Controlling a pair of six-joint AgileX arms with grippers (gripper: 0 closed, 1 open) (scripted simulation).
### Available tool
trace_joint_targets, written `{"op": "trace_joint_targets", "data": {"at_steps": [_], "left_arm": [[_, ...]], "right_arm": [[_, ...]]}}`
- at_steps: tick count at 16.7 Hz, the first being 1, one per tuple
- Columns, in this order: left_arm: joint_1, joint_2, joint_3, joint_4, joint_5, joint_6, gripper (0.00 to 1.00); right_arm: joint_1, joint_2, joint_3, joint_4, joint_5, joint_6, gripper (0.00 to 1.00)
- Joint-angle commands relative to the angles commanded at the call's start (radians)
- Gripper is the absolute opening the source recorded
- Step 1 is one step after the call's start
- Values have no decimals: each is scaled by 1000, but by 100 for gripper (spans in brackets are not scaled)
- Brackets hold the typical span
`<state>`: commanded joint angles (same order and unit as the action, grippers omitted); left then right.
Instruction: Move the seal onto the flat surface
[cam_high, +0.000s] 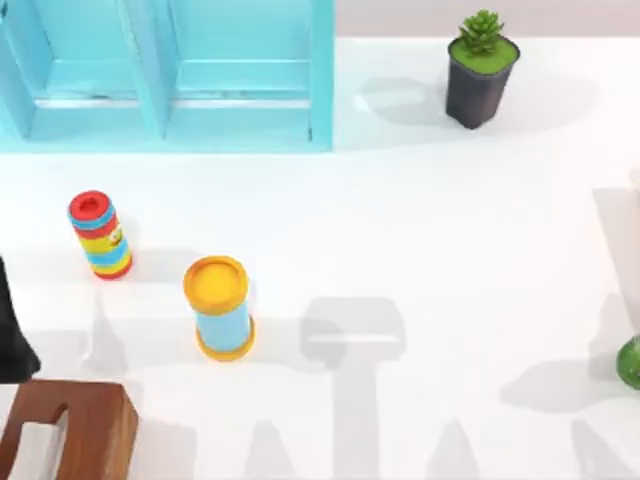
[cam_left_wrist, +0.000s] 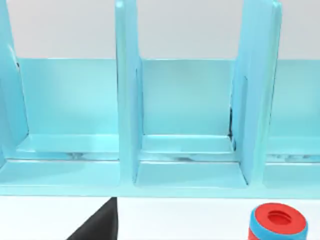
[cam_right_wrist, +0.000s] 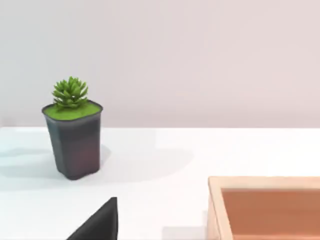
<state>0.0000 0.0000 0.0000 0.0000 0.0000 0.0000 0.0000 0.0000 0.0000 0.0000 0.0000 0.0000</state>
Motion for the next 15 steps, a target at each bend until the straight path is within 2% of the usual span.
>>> {"op": "trace_joint_targets", "data": {"at_steps": [4,7,10,15], "left_arm": [[0,0,0,0,0,0,100],[0,0,0,0,0,0,100],[0,0,0,0,0,0,100],[0,0,0,0,0,0,100]], "right_arm": [[-15,33,31,-32,0,-13,100],[-65,160,152,-150,0,-60,100],[-139,380,349,-333,-4,-131,100],[-282,901,742,-695,-13,-274,100]]}}
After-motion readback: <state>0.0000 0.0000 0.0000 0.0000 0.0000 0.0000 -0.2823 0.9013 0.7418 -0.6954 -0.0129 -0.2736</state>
